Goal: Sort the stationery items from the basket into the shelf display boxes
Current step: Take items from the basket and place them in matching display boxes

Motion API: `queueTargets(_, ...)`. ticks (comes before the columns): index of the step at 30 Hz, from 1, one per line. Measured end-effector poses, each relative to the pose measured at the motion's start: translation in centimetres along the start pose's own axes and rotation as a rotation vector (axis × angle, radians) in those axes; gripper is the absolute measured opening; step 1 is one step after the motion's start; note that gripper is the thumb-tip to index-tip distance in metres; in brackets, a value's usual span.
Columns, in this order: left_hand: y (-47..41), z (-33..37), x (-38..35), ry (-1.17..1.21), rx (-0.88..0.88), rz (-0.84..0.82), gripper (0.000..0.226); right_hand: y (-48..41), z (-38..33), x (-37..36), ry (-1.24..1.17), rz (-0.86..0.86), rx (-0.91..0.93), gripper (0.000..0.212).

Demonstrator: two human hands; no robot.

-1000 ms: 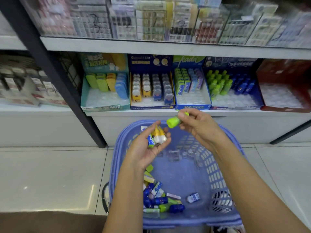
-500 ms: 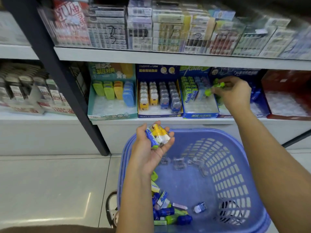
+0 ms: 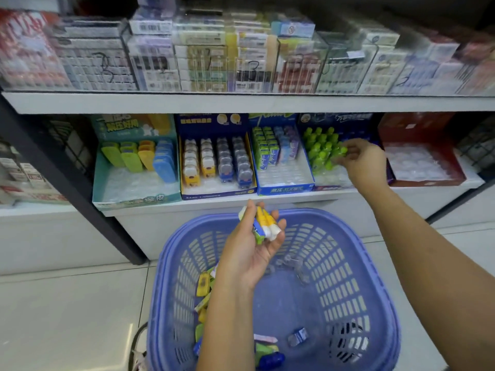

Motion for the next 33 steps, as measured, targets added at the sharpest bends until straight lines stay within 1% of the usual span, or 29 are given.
queueTargets(4,-0.3,0.3,0.0,-0.029,-0.033,-0.022,0.033,-0.9,0.0,-0.8,0.030,-0.164,-0.012,0.038)
queueTargets(8,-0.6,0.0,-0.2,0.007,-0.006,-0.094,0.033,-2.2,-0.3,-0.9,-0.020,-0.304,-0.172,0.042)
queueTargets(13,-0.8,-0.4,-0.4,0.046,0.038,-0.167,0.034,-1.5,-0.1,-0.8,-0.018,-0.239,-0.162,0.043)
queueTargets(15,-0.9,-0.4,-0.2,0.063,0.024,-0.178,0.035,-1.5,-0.4,-0.6,0.029,-0.267,-0.164,0.044)
queueTargets(17,-1.0,-0.5,-0.1,0.084,0.001,-0.181,0.035,-1.3,-1.3,-0.4,0.134,-0.278,-0.122,0.055)
queueTargets(18,-1.0,-0.5,0.1,0.091,-0.008,-0.177,0.035,-0.7,-1.9,-0.2,0.187,-0.262,-0.092,0.060)
queueTargets(19,-1.0,-0.5,0.2,0.093,-0.015,-0.173,0.035,0.1,-2.8,0.1,0.207,-0.236,-0.076,0.061)
queueTargets(20,-1.1,-0.4,0.4,0.091,-0.021,-0.169,0.035,1.3,-3.8,0.3,0.178,-0.233,-0.090,0.055)
queueTargets(21,-1.2,-0.4,0.5,0.086,-0.028,-0.165,0.035,2.7,-4.8,0.3,0.079,-0.276,-0.123,0.041)
queueTargets(22,-1.2,-0.4,0.6,0.081,-0.037,-0.157,0.035,4.5,-5.8,0.0,-0.065,-0.367,-0.154,0.028)
queueTargets(23,-1.3,-0.5,0.6,0.076,-0.052,-0.149,0.035,6.4,-7.0,-0.3,-0.202,-0.471,-0.164,0.021)
queueTargets(24,-1.4,-0.5,0.5,0.074,-0.070,-0.142,0.035,8.3,-8.1,-0.6,-0.295,-0.568,-0.159,0.019)
queueTargets(26,-1.5,-0.7,0.4,0.082,-0.111,-0.138,0.032,11.1,-9.5,-1.4,-0.395,-0.710,-0.148,0.012)
queueTargets(27,-1.5,-0.8,0.4,0.093,-0.129,-0.137,0.030,12.0,-9.9,-1.8,-0.428,-0.743,-0.151,0.010)
queueTargets(28,-1.4,-0.9,0.4,0.110,-0.145,-0.135,0.030,12.7,-10.0,-2.2,-0.463,-0.754,-0.158,0.015)
queueTargets(31,-1.1,-0.5,0.6,0.145,-0.199,-0.131,0.030,13.6,-9.8,-2.7,-0.664,-0.701,-0.250,0.028)
queueTargets(33,-0.9,0.2,0.9,0.168,-0.237,-0.116,0.029,13.9,-9.6,-3.0,-0.799,-0.658,-0.320,0.029)
Point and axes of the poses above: each hand's wrist, its own y-axis away from the middle knuckle, its own x-axis out of the back of the hand, z = x × y, the point moved 2 cm from there along -y, towards the middle knuckle, and after that the axes turned 7 degrees about x, right-handed, at the moved point
